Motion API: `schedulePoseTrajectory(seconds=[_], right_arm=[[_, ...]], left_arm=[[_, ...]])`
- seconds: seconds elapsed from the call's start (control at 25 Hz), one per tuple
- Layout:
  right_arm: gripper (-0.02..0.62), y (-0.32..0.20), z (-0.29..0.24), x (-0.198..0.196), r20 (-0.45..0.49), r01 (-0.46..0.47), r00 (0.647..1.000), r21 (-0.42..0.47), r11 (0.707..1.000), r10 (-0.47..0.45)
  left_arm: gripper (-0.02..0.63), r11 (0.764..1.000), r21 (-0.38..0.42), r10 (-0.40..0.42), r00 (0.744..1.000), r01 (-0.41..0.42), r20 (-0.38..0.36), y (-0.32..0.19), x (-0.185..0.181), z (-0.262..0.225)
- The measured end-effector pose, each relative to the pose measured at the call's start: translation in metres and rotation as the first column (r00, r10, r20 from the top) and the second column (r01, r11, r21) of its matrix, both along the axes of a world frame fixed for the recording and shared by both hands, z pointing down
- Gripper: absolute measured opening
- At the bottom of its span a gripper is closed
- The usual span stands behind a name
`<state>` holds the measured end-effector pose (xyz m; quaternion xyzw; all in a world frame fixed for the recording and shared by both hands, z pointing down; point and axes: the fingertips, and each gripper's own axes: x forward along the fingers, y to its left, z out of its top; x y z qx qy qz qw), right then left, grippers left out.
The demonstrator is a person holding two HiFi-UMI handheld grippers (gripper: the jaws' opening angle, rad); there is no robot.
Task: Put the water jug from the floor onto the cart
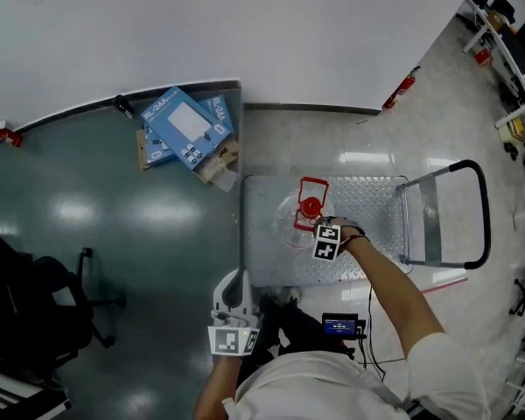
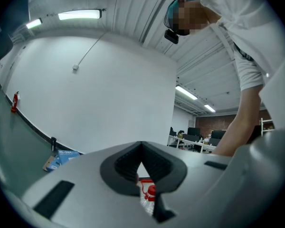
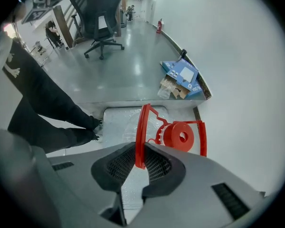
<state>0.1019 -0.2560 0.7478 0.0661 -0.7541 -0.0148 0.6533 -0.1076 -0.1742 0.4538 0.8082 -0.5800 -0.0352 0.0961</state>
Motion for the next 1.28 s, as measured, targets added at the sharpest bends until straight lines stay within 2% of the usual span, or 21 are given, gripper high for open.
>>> schedulePoseTrajectory(seconds=[0.4, 0.8, 1.0, 1.08, 1.16, 1.24, 1.28], right_arm=[[0.054, 0.061, 0.034, 0.013, -0.005, 0.010, 1.000, -0.010, 1.000, -0.010], [0.056, 0.065, 0.035, 0.015, 0.004, -0.005, 1.000, 0.104, 0.995, 0.005], [0.057, 0.070, 0.019, 0.011, 0.042, -0.019, 0.999, 0.122, 0.992, 0.014], [0.057, 0.071, 0.005, 0.009, 0.069, -0.044, 0.997, 0.123, 0.991, 0.036], [0.055, 0.070, -0.019, 0.005, 0.134, -0.106, 0.987, 0.127, 0.986, 0.089], [0.032, 0.061, -0.060, 0.002, 0.248, -0.221, 0.953, 0.172, 0.960, 0.175], [0.026, 0.055, -0.086, 0.002, 0.317, -0.290, 0.923, 0.210, 0.934, 0.216]], left_arm=[[0.003, 1.000, -0.022, 0.005, 1.000, -0.005, -0.002, -0.007, 0.009, 0.009], [0.004, 0.999, -0.020, 0.035, 0.999, -0.036, -0.008, 0.005, 0.023, 0.009], [0.004, 0.999, -0.005, 0.050, 0.999, -0.050, -0.013, 0.010, 0.022, 0.005], [0.003, 0.999, 0.001, 0.054, 0.998, -0.054, -0.023, 0.010, 0.022, 0.002], [0.003, 0.998, 0.012, 0.061, 0.998, -0.061, -0.026, 0.010, 0.023, -0.002], [0.003, 0.997, 0.023, 0.070, 0.997, -0.069, -0.025, 0.008, 0.025, -0.007], [0.003, 0.997, 0.028, 0.072, 0.997, -0.072, -0.025, 0.007, 0.026, -0.010]])
